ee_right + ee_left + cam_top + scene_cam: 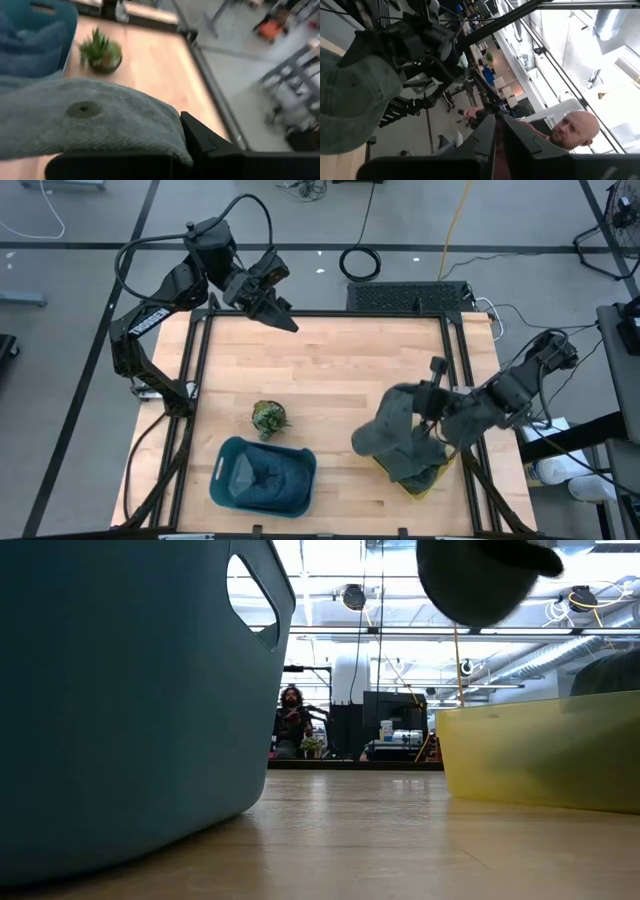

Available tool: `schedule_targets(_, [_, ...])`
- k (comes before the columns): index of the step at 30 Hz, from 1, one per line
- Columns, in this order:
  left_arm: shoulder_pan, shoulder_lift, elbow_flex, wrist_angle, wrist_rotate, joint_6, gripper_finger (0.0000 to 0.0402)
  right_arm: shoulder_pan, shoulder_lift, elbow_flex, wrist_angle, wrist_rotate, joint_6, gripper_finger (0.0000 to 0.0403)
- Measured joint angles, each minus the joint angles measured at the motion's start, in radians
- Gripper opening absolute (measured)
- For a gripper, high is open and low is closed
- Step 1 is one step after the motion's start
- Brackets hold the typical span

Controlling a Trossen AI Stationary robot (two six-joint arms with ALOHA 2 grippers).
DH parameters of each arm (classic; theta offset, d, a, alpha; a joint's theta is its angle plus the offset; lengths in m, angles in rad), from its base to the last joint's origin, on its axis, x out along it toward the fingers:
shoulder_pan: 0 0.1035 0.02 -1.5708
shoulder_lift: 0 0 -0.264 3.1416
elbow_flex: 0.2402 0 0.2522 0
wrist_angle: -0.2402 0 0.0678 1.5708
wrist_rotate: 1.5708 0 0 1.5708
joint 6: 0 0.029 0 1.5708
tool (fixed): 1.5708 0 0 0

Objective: Pick & Place hat
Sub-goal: Put the black cap into the yellow bin

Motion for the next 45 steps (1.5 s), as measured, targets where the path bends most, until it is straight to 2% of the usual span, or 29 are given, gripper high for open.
schedule_targets(6, [0.0, 0.0, 0.0, 0.001, 0.0, -0.003, 0.0037, 0.015, 0.052, 0.0, -0.19, -0.104, 0.201, 0.0002])
schedule_targets(11, [0.0, 0.0, 0.0, 0.0, -0.001, 0.022, 0.0037, 0.015, 0.114, 0.0, -0.308, -0.151, 0.29, 0.0002])
schedule_targets(15, [0.0, 0.0, 0.0, 0.0, -0.001, 0.025, 0.0037, 0.014, 0.175, 0.0, -0.371, -0.145, 0.342, 0.0002])
schedule_targets(20, [0.0, 0.0, 0.0, 0.0, -0.001, 0.046, 0.0037, 0.01, 0.261, 0.0, -0.499, -0.029, 0.445, 0.0002])
schedule_targets(26, [0.0, 0.0, 0.0, 0.0, -0.002, 0.047, 0.0037, -0.006, 0.34, -0.004, -0.497, -0.064, 0.39, 0.0002])
schedule_targets(32, [0.0, 0.0, 0.0, 0.0, 0.008, 0.053, 0.0037, 0.039, 0.359, -0.053, -0.492, -0.159, 0.495, 0.0002])
schedule_targets(45, [0.0, 0.0, 0.0, 0.0, 0.008, 0.106, 0.0037, 0.114, 0.358, -0.073, -0.321, -0.474, 0.562, 0.0002])
